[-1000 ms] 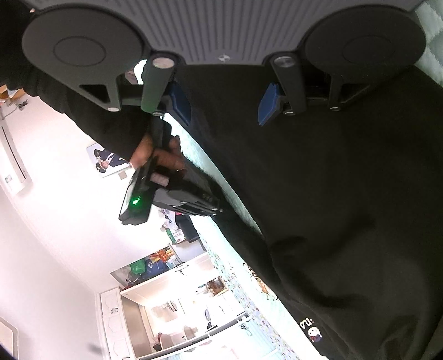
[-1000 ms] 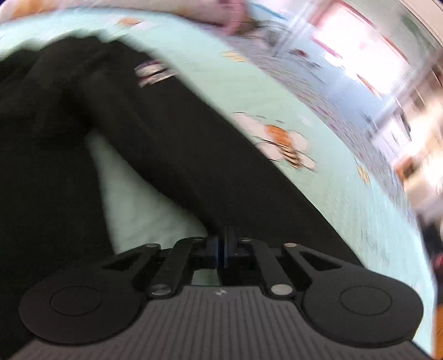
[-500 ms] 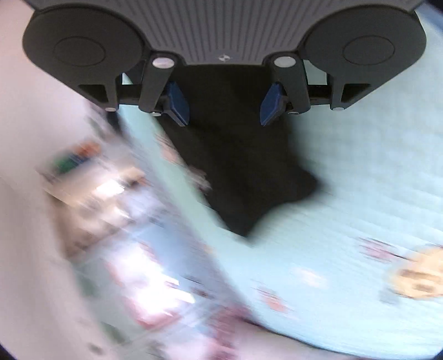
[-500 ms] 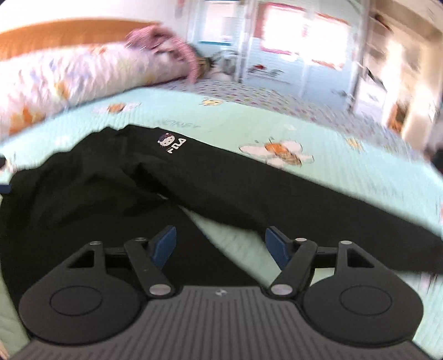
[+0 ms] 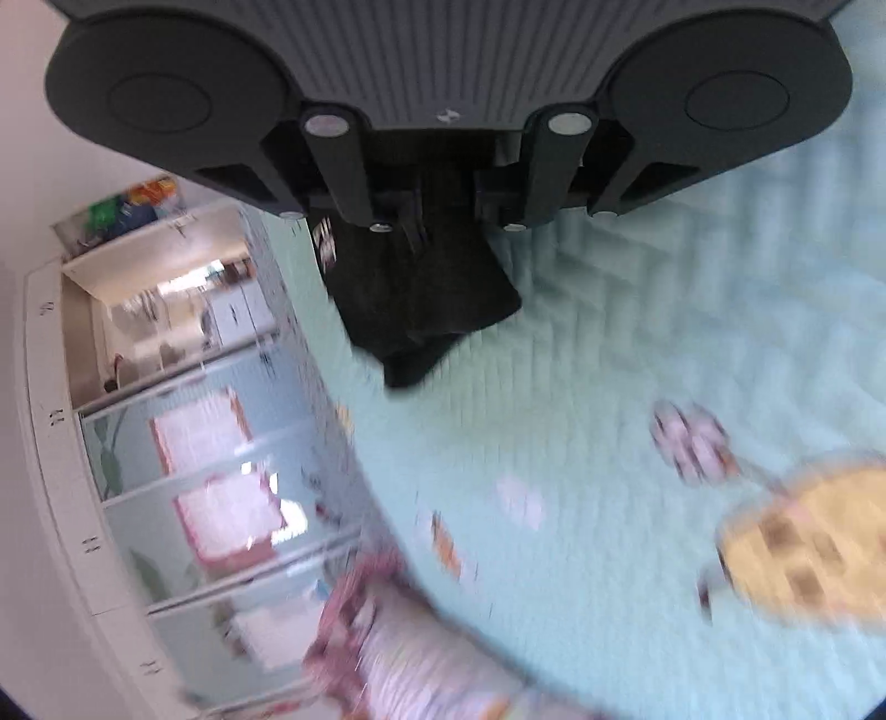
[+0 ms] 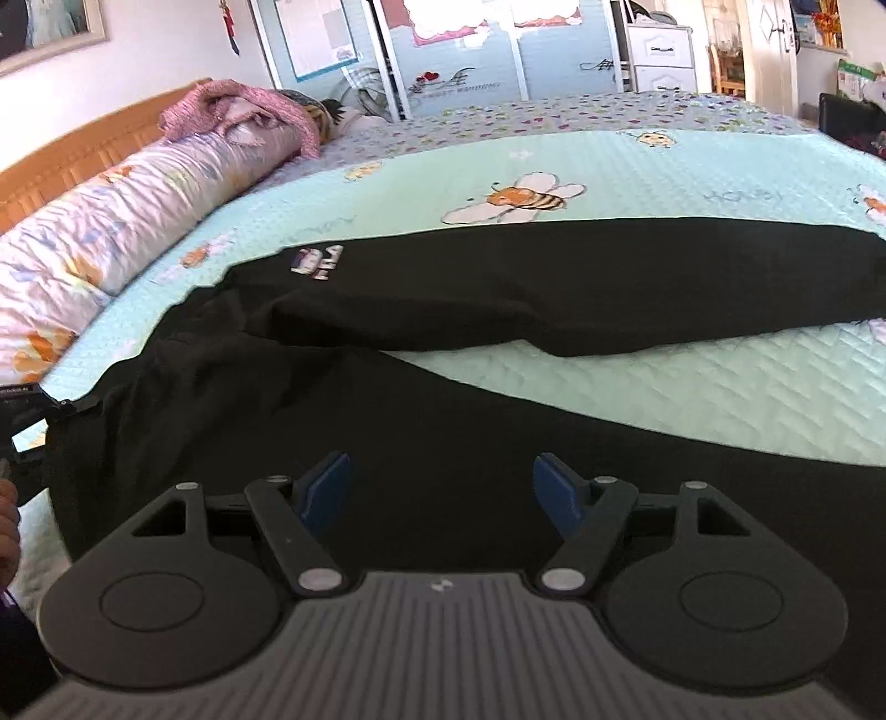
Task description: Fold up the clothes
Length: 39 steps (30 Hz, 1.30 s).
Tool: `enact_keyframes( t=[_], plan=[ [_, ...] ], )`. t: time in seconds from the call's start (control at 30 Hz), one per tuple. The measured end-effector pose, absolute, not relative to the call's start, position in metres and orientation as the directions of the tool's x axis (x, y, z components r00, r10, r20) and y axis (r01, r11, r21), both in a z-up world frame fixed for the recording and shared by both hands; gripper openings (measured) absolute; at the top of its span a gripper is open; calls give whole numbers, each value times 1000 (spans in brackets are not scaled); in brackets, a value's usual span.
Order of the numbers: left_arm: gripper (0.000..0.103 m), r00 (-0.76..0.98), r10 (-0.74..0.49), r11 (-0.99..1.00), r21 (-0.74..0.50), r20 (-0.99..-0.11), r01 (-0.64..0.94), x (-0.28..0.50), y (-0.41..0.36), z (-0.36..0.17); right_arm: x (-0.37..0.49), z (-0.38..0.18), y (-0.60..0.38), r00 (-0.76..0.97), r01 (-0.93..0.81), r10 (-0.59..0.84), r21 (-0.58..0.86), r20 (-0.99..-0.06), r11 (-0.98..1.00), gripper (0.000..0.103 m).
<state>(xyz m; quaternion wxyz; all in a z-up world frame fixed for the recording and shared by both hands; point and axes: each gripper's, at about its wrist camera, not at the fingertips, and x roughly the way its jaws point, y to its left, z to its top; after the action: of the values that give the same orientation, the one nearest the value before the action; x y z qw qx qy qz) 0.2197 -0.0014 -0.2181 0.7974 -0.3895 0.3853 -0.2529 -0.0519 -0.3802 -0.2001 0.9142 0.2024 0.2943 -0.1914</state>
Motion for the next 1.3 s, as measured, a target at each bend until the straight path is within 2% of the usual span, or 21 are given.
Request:
enact_keyframes(
  t=[0.07,0.2,0.23,0.33,0.37,0.57,0.73,0.8,0.9,0.97,1.03,1.23,1.3],
  plan=[
    [14,592,-684,592,-798,-426,109,213,17,-214,-48,-197,-376,778,435,-200,280,-596,856,74],
    [18,510,-713,600,-795,-482,88,226,24,-226,-39,-192,-367,822,364,-138,324,-553,873,74],
    [24,505,-710,606,-791,-490,85,226,23,-226,-37,-191,-365,832,346,-122,334,-542,877,74],
    [49,523,-699,623,-774,-488,109,217,19,-214,-23,-185,-358,852,298,-79,358,-517,885,75],
    [52,529,-695,629,-769,-488,117,215,17,-210,-15,-184,-356,855,285,-63,364,-515,887,75],
    [55,584,-668,669,-717,-462,198,183,10,-183,30,-189,-350,857,251,-26,374,-514,893,75],
    [57,567,-735,642,-649,-371,408,157,-25,-153,56,-183,-353,882,217,0,406,-472,888,75],
    [60,519,-774,616,-625,-364,480,159,-53,-153,68,-180,-355,890,202,8,411,-455,889,76],
    [60,425,-810,582,-639,-404,502,173,-92,-173,100,-182,-365,874,207,-9,355,-486,911,77],
    [60,373,-792,610,-655,-484,445,184,-109,-197,117,-197,-377,819,229,-15,303,-574,925,77],
    [59,350,-781,624,-666,-517,408,188,-112,-216,120,-212,-393,752,268,-39,251,-658,930,77],
    [59,376,-788,614,-673,-488,413,185,-110,-228,53,-200,-424,809,376,-119,352,-576,857,77],
    [60,389,-802,594,-669,-452,447,181,-113,-221,52,-187,-413,853,324,-101,367,-513,872,77]
  ],
)
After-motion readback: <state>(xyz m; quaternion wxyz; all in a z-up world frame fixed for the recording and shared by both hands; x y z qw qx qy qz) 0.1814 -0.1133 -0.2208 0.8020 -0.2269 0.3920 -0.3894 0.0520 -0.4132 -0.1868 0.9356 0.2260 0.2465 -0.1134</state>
